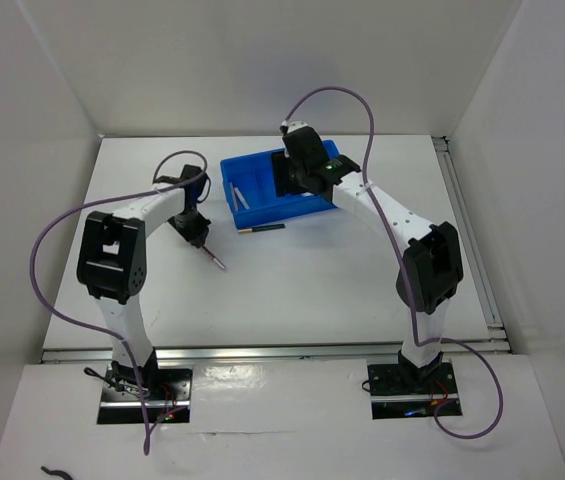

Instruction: Organize the makeup

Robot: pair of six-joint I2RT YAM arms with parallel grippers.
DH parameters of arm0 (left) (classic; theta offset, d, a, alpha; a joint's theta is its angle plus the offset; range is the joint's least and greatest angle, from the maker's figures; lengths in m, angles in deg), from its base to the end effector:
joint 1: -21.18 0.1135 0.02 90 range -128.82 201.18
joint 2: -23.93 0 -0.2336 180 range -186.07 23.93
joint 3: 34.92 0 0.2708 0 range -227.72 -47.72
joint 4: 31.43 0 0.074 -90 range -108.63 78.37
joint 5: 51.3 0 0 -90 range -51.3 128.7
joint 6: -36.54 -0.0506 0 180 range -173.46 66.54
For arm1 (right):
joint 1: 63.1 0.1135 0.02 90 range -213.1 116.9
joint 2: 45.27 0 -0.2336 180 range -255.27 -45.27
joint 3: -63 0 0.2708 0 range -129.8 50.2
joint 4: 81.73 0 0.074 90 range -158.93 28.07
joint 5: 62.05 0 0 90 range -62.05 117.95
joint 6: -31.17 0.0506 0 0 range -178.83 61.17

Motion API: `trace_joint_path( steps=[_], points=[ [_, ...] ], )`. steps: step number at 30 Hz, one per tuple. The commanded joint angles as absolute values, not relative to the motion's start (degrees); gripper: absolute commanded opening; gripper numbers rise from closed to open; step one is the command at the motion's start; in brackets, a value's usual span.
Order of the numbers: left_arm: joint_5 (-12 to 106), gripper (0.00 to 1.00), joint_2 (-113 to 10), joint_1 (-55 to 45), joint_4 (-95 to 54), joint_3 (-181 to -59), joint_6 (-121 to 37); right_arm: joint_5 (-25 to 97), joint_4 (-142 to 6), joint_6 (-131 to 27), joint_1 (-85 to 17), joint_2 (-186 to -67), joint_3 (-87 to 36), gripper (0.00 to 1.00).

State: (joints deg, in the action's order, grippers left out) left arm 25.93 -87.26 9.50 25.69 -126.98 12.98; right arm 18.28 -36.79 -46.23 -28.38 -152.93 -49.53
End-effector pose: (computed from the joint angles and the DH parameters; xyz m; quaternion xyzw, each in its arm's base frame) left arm 0.3838 -0.0679 0.1227 -0.4656 0.8700 0.0108 0.1619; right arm 0.3792 0.2524 0.2793 -0.1384 0.8934 0.0988 0.4159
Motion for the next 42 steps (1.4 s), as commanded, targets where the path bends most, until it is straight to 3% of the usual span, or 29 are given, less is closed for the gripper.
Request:
trace_joint_path(
  steps=[1, 10, 21, 27, 29, 30, 31, 34, 35, 39, 42],
  points=[
    [23.2, 0.0, -80.1, 10.5, 25.5, -131.9, -1.7, 17.3, -39.2, -45.9, -28.6, -149.3, -49.2, 0.66],
    [44.7, 0.0, -77.6, 10.5, 13.9, -146.4, -21.6, 17.6, -38.1, -45.9, -29.1, -148.8, -48.7, 0.66],
    [50.8, 0.0, -101.1, 9.4, 15.3, -170.7, -25.5, 18.1, -36.9, -44.9, -30.2, -146.1, -46.8, 0.66],
    [48.8, 0.0, -104.9, 8.9, 14.2, -171.8, -22.5, 18.6, -36.9, -44.9, -31.9, -144.4, -44.5, 0.66],
    [48.8, 0.11, -106.2, 8.9, 14.2, -171.8, -22.0, 18.6, -36.9, -44.9, -32.4, -144.4, -44.5, 0.66],
    [50.2, 0.21, -106.8, 8.9, 15.1, -173.0, -22.0, 18.6, -36.9, -44.9, -32.4, -144.4, -44.5, 0.66],
    [50.2, 0.38, -107.3, 8.9, 16.9, -173.9, -22.0, 18.6, -36.4, -44.9, -32.4, -144.4, -44.5, 0.66],
    [51.4, 0.57, -107.3, 8.9, 17.4, -175.2, -22.0, 20.4, -36.4, -45.7, -32.4, -144.4, -44.0, 0.67],
    [51.4, 0.73, -105.6, 8.9, 17.4, -174.6, -22.0, 21.3, -37.5, -46.5, -31.9, -143.9, -43.1, 0.68],
    [48.8, 0.87, -101.7, 8.9, 17.4, -171.6, -23.7, 26.9, -40.4, -51.3, -29.4, -141.6, -38.7, 0.7],
    [47.6, 0.87, -97.5, 8.9, 19.4, -170.4, -23.7, 28.3, -41.0, -53.3, -25.8, -141.6, -35.5, 0.7]
  ],
)
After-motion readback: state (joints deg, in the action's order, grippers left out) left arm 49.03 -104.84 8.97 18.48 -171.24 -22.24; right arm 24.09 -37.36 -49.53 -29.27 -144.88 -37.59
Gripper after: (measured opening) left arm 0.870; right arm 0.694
